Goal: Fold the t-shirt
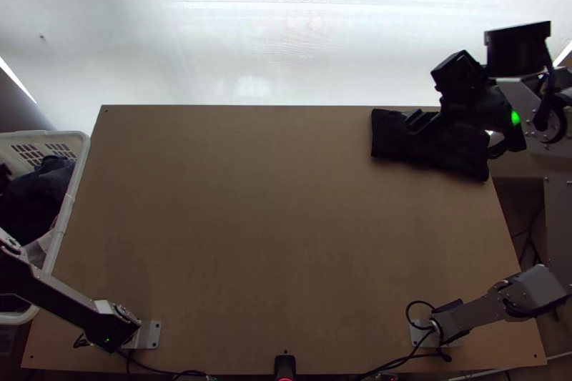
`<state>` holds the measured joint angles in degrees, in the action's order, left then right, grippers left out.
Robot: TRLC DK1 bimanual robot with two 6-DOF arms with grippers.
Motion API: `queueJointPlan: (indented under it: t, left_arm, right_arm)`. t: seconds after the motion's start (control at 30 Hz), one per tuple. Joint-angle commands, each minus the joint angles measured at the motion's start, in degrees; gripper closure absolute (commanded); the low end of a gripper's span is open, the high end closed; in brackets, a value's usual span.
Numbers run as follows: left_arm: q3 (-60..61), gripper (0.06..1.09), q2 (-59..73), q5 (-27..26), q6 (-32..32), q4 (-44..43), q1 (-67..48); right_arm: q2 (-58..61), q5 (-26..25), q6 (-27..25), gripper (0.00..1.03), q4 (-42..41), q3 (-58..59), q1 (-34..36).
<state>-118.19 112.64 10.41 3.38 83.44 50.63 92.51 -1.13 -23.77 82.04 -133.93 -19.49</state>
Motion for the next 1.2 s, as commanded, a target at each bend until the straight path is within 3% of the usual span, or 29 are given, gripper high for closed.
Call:
queueJointPlan:
  t: [0.0, 0.17, 0.27, 0.53, 0.63, 0.97, 1.03, 1.07, 1.1, 1.17]
  left_arm:
    - [4.46, 0.11, 7.07, 7.08, 7.35, -2.93, 8.96]
    - [16.77, 0.11, 4.43, 7.34, 17.19, -9.70, 12.21]
    - [26.17, 0.11, 0.74, 7.34, 22.11, -18.05, 12.30]
    - [33.03, 0.12, 3.02, 1.36, 23.25, -26.75, 11.59]
    - [33.11, 0.21, 4.61, -0.83, 23.52, -29.12, 10.72]
    - [26.17, 0.24, 12.08, -3.03, 23.52, -30.97, 11.33]
    - [24.24, 0.48, 13.83, -5.05, 24.31, -30.88, 12.21]
    - [23.45, 0.72, 14.45, -7.69, 25.36, -30.53, 12.56]
    - [22.83, 0.84, 15.07, -10.68, 26.51, -29.83, 13.09]
    - [21.34, 0.86, 16.38, -11.82, 26.68, -27.36, 14.06]
  right_arm:
    - [1.18, 1.57, -1.54, 0.04, 2.42, -1.07, -0.82]
    - [1.09, 2.18, -2.60, 0.04, 3.21, -0.90, 0.94]
    - [0.92, 2.27, -2.60, 0.04, 3.48, -0.81, 1.29]
    - [0.30, 2.53, -2.25, 0.04, 3.74, -0.54, 0.94]
    - [0.13, 2.53, -2.16, 0.04, 3.92, -0.37, 0.94]
    - [-0.93, 2.44, -1.81, 0.04, 4.00, -0.37, 1.29]
    - [-1.28, 2.44, -1.46, 0.04, 4.00, -0.37, 1.29]
    - [-1.45, 2.44, -1.28, 0.04, 4.09, -0.37, 1.38]
    - [-1.54, 2.44, -1.19, 0.04, 4.27, -0.37, 1.38]
    - [-1.63, 2.53, -0.66, 0.04, 4.27, -0.37, 1.47]
